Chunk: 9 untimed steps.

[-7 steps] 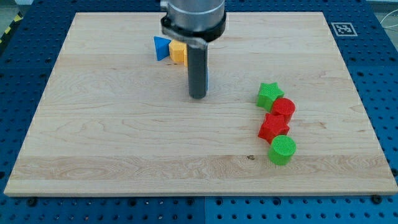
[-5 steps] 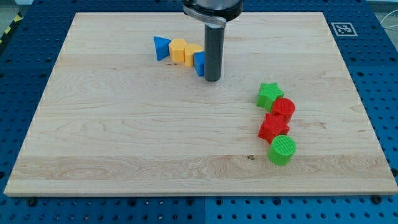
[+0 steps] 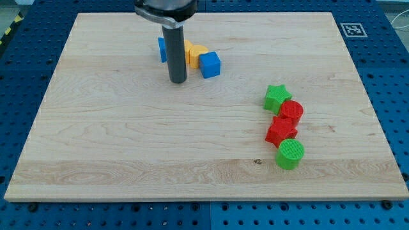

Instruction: Slide the blue cube bit a right

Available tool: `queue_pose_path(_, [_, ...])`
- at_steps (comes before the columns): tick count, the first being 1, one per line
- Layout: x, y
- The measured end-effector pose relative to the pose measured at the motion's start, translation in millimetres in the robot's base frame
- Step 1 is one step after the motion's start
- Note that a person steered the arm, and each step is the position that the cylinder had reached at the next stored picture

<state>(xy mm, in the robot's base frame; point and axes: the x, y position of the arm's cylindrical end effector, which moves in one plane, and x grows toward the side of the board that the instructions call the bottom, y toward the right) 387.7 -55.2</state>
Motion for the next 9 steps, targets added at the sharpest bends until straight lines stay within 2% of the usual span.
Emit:
queue_pose_path(1, [-15,29])
queue_pose_path(3, [-16,87])
queue_pose_path(5, [14,105])
queue_pose_path(6, [12,131])
queue_pose_path(9, [-6,138])
